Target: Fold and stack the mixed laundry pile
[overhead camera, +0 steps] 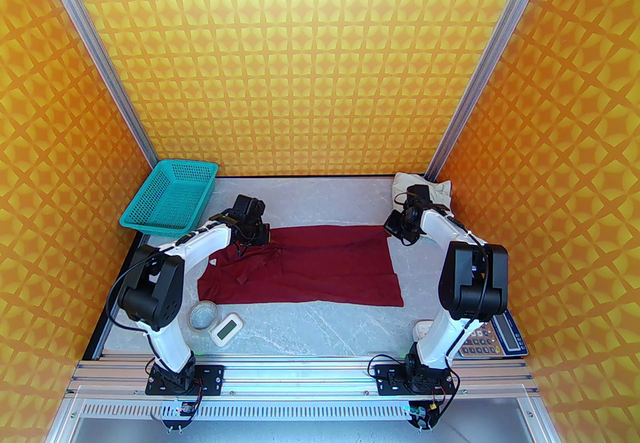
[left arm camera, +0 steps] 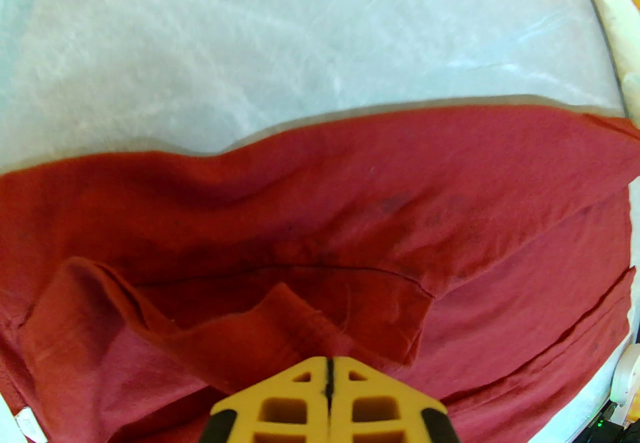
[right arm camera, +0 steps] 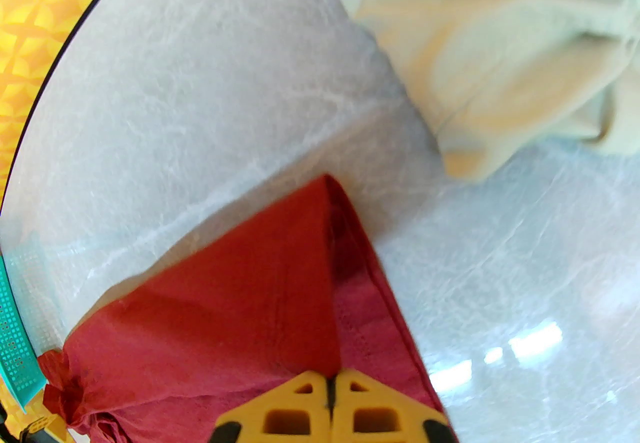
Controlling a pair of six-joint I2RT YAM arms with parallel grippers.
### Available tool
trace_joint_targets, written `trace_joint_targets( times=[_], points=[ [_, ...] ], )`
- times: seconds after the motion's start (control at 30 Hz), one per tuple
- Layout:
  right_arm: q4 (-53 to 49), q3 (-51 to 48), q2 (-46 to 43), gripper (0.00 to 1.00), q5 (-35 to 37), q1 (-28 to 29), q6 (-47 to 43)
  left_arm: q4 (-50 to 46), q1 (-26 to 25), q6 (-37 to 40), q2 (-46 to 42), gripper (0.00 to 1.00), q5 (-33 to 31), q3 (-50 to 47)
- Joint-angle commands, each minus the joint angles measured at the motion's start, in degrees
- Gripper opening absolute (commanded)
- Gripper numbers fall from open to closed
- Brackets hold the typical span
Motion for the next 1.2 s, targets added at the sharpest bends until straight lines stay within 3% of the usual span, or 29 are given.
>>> trace_joint_targets(
  times=[0.0,0.27,0.33,0.4,0.43,0.47,0.57,0.7,0.87,1.17],
  points=[
    [-2.5,0.7,-1.1,0.00,2.0,-0.9,-1.5,-1.8,-0.2,0.7,-3.3,0.00,1.2,-1.0],
    [-1.9,-4.0,-1.0,0.00,4.0,-1.6,-2.6,-2.4,-1.5,-0.2,-4.2,0.02,1.2,-5.6],
    [-1.4,-5.3,-0.4,0.00,2.9,-1.7,-2.6,-2.0,-1.6,-1.3,-3.6,0.11,1.1,-7.4],
    [-0.7,-7.3,-0.5,0.22,2.4,-1.7,-2.6,-1.6,-1.6,-2.3,-3.4,0.34,0.2,-8.6],
    [-0.6,-8.0,-0.8,0.28,2.4,-1.7,-2.7,-1.4,-1.6,-2.5,-3.6,0.44,-0.1,-8.9],
    [-0.7,-8.7,-1.4,0.33,2.7,-1.6,-2.9,-1.6,-1.6,-2.9,-4.0,0.47,-0.4,-8.9],
    [-1.7,-9.6,-4.1,0.37,3.8,-1.6,-3.5,-3.4,-1.5,-2.7,-6.9,0.47,-2.3,-8.1],
    [-2.4,-8.7,-5.8,0.37,2.5,0.7,-3.1,-5.0,-0.1,-1.7,-9.0,0.38,-2.7,-6.8],
    [1.9,-6.7,-1.3,0.37,-0.1,6.5,-1.0,-4.2,2.0,-0.7,-0.5,0.31,-2.6,-2.2],
    [1.4,0.4,11.5,0.38,3.2,5.8,-2.0,0.6,7.2,-3.2,10.5,0.30,-2.4,0.0]
  ],
)
